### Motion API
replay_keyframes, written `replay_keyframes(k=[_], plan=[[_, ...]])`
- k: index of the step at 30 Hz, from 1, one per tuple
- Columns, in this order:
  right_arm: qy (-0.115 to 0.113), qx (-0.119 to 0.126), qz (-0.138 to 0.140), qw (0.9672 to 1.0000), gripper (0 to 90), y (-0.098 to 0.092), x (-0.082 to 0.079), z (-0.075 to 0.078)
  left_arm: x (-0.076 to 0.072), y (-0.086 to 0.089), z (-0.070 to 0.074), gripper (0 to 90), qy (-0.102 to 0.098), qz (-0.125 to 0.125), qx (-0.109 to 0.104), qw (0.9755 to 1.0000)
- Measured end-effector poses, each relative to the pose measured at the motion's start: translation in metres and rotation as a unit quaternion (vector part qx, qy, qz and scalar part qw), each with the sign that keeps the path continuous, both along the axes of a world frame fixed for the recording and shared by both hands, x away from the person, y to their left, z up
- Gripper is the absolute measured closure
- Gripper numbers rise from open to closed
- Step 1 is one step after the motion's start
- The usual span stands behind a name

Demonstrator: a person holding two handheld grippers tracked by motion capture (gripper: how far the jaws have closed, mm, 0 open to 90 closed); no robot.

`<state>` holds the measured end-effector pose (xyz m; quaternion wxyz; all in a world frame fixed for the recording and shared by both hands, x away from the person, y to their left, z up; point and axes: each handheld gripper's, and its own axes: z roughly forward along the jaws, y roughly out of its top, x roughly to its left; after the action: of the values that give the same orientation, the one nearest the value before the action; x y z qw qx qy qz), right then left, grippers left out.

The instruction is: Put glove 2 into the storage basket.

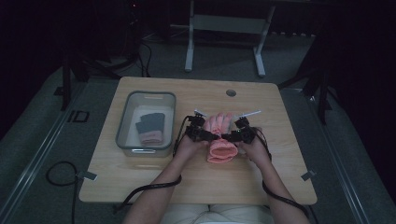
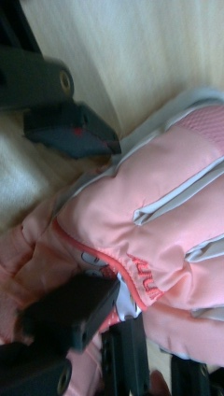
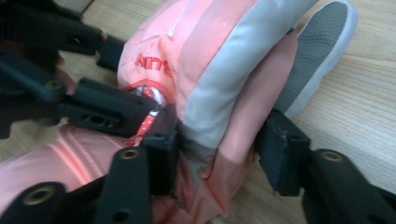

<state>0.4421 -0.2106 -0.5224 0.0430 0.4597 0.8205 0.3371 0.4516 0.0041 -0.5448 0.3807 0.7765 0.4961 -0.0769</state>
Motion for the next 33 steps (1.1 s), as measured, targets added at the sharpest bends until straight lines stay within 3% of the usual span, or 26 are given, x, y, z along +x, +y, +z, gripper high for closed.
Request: replay_keyframes(k=[4,9,17,18,23,24,33], plan=[[-0.006,-0.003,-0.003,1.0,59.8,0.004,-0.002,0.0,-0.001,0.001,0.003,54.8,0.0,-0.012,-0.005,0.9999],[-0.012,0.018,-0.014,0.9997,65.8,0.002,-0.006,0.002,-0.004,0.004,0.008,72.5,-0.005,-0.007,-0.01,0.9999],[-0.023,0.022,-0.012,0.9994,67.8,0.004,-0.011,0.015,-0.01,0.006,0.027,74.7,-0.021,-0.008,-0.006,0.9997],[-0.027,0.027,-0.013,0.9992,67.9,0.004,-0.012,0.017,-0.013,0.007,0.037,74.7,-0.032,-0.008,-0.002,0.9994],[-0.053,0.035,-0.013,0.9979,68.1,0.007,-0.018,0.038,-0.016,0.01,0.056,74.7,-0.054,-0.005,0.001,0.9985],[-0.066,0.039,-0.012,0.997,68.1,0.009,-0.019,0.05,-0.018,0.011,0.065,74.7,-0.063,-0.005,0.004,0.998],[-0.085,0.054,-0.002,0.9949,68.0,0.018,-0.02,0.076,-0.021,0.023,0.095,74.8,-0.08,-0.001,0.01,0.9968]])
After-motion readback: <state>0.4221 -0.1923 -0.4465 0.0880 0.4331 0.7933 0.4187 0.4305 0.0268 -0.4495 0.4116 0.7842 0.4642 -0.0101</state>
